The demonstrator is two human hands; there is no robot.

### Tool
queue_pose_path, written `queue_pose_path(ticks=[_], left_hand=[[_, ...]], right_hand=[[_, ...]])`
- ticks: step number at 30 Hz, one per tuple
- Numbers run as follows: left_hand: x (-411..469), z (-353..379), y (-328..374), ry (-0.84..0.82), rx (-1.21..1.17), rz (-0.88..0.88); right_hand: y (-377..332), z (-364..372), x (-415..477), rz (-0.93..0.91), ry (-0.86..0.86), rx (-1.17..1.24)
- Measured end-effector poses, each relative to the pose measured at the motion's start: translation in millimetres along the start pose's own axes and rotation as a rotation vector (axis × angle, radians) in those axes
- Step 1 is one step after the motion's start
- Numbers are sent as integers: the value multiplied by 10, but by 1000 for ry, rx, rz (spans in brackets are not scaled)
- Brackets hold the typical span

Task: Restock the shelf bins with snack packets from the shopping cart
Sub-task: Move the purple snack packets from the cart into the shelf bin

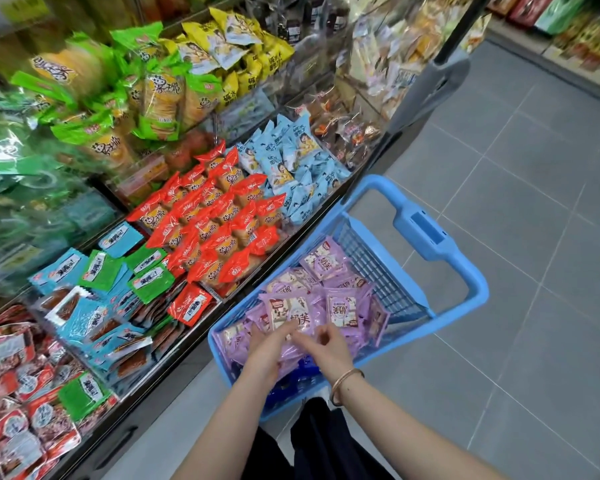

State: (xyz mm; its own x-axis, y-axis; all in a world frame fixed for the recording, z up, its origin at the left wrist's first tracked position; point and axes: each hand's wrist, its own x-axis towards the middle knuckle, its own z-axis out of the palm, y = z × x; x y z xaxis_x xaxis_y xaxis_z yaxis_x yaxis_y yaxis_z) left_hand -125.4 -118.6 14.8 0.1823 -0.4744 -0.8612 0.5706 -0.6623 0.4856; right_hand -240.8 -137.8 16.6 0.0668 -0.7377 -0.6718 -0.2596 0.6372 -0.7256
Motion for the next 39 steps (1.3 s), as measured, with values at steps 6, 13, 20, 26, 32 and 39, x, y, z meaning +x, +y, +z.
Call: queue_pose_path(ticks=[6, 13, 20, 26, 32, 39], left_hand=[[89, -250, 65, 34, -91, 19], [126, -567, -60, 178, -153, 36], [91, -649, -180, 145, -174, 46], [84, -597, -173, 132, -182, 37], [53, -502, -53, 91, -232, 44], [50, -427, 40, 71, -119, 87]], right_hand=[[177, -417, 578, 113, 141, -8], [527, -730, 1389, 220, 326, -575], [633, -635, 1520, 307, 281, -528], [421, -719, 1286, 200, 365, 45], [274, -1068, 1021, 212, 224, 363], [-1, -1124, 668, 13, -26, 90]])
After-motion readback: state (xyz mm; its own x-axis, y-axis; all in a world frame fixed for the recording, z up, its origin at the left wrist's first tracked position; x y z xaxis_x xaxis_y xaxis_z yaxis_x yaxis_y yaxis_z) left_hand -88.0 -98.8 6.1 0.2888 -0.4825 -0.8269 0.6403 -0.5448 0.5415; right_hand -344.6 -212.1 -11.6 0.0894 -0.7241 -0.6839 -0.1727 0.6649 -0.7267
